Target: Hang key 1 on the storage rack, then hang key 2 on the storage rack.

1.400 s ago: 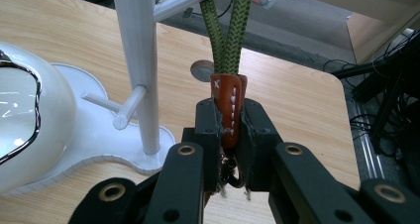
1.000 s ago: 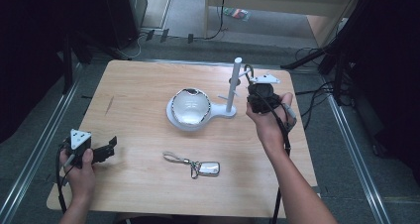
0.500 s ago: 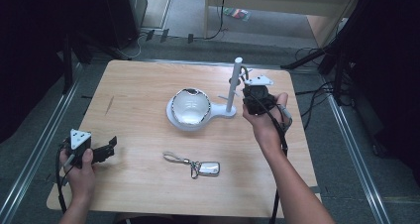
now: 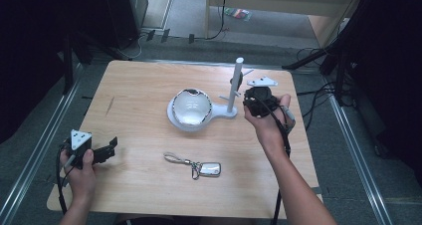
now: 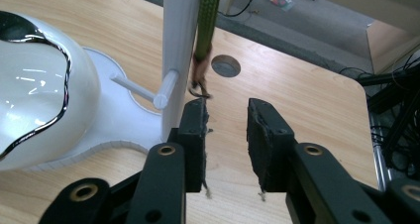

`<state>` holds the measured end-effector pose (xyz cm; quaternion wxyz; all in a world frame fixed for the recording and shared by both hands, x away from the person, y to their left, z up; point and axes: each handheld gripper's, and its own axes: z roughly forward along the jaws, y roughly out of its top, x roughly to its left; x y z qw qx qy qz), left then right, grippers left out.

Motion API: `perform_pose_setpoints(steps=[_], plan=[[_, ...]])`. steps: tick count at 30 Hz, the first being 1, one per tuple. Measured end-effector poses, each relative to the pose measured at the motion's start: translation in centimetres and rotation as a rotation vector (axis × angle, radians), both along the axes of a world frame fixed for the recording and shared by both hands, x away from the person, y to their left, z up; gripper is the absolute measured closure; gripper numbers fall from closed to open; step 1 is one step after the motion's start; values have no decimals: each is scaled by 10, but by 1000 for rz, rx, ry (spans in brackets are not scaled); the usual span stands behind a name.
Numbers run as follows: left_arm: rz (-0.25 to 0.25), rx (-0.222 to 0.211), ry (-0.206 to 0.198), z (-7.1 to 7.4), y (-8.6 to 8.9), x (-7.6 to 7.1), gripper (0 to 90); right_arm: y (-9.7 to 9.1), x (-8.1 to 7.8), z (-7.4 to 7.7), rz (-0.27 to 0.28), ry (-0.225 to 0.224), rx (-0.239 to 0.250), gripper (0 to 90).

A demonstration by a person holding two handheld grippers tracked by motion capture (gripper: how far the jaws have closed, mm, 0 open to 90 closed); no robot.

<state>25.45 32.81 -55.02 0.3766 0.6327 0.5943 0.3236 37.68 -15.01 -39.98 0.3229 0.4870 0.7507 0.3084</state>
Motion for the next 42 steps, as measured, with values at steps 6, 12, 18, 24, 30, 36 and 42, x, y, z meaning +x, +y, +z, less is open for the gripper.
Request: perform_pose_setpoints(steps=[6, 12, 18, 24, 30, 36, 42], plan=[[0, 1, 3, 0, 0, 0, 75, -4, -1, -4, 32, 44, -23, 606], [-1, 3, 0, 0, 0, 0, 76, -5, -2, -7, 59, 96, -57, 538], [-2, 3, 3, 0, 0, 0, 76, -6, -2, -8, 79, 115, -81, 511], [0, 2, 1, 0, 0, 0, 76, -6, -3, -10, 103, 144, -107, 500], [-1, 1, -1, 0, 0, 0, 75, -4, -2, -12, 142, 186, -139, 494], [0, 2, -2, 0, 0, 0, 75, -2, -2, -14, 187, 225, -166, 487], [1, 1, 0, 0, 0, 0, 76, 0, -2, -18, 211, 257, -190, 478]])
